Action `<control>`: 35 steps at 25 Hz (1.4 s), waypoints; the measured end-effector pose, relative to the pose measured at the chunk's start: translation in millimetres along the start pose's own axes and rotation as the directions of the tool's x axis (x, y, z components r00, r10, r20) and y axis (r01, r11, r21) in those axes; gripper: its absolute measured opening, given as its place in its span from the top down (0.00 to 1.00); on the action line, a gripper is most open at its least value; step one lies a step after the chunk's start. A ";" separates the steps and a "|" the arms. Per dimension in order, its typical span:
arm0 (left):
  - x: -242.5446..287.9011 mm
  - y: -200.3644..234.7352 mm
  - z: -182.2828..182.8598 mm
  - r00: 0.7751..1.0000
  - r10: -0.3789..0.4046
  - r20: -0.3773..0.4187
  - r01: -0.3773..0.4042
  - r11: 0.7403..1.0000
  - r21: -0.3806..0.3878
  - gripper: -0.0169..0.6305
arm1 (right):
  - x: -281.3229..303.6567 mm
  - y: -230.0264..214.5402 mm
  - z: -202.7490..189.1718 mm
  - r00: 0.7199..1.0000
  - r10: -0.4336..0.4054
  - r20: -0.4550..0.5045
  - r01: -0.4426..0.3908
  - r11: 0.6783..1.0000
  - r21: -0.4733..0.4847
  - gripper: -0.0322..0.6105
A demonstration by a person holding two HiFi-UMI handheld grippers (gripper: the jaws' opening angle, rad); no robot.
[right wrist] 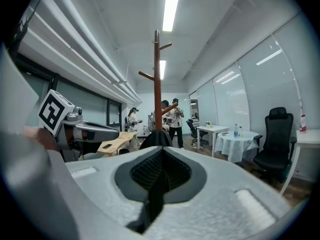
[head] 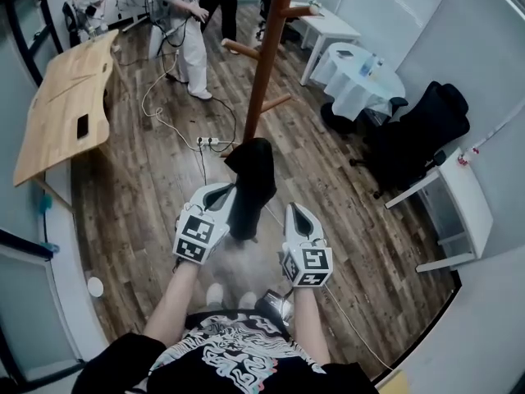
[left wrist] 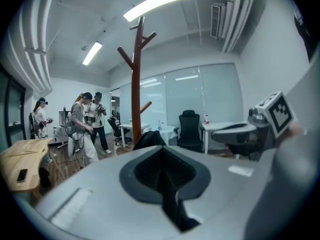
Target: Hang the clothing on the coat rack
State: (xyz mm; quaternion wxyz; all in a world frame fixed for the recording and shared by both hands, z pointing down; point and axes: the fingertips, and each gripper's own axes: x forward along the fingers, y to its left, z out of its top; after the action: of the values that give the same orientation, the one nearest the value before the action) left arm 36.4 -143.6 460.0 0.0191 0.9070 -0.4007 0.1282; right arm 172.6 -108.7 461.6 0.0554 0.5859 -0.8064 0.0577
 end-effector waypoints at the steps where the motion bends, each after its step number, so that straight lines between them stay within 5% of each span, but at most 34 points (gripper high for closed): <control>1: 0.1 -2.8 2.4 1.000 0.006 0.004 -0.006 1.000 -0.001 0.99 | -0.7 -2.9 0.6 1.000 0.004 0.007 -0.004 1.000 0.011 0.95; 35: -7.8 -4.7 -2.1 0.996 0.089 -0.008 -0.089 0.996 0.011 0.99 | 7.5 12.8 0.1 0.994 0.104 0.035 -0.104 0.994 -0.021 0.95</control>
State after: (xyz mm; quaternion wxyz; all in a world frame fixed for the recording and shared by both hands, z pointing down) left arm 34.3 -134.4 460.4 0.0103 0.8879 -0.4399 0.1346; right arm 158.1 -111.8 462.3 0.0433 0.5435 -0.8372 0.0421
